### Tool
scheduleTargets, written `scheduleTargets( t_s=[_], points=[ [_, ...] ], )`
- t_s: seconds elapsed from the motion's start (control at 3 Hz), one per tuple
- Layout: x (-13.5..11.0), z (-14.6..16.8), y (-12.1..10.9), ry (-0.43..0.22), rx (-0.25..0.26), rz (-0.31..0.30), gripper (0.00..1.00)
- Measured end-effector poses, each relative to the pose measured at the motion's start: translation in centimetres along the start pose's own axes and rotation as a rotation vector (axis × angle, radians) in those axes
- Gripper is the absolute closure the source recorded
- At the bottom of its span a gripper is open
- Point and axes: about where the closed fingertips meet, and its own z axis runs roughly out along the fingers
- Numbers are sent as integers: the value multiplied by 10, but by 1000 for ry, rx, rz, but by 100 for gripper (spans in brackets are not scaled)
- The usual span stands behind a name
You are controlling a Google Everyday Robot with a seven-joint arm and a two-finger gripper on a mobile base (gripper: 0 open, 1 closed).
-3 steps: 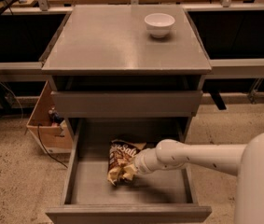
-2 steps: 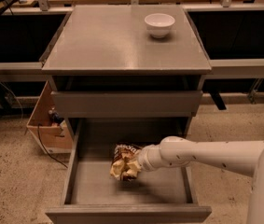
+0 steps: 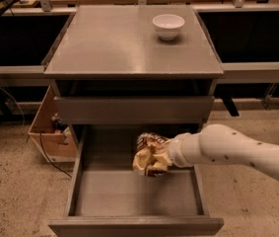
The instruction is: Pick brown chip bag from middle drawer and place on counter
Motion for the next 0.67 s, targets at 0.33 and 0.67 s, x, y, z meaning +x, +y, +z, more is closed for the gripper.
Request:
scheduleTargets(
  t_s=[0.33,0.67],
  points=[
    [-14,-62,-19,-8,48,-23,100],
    [-14,-62,-19,-8,48,-23,100]
  ],
)
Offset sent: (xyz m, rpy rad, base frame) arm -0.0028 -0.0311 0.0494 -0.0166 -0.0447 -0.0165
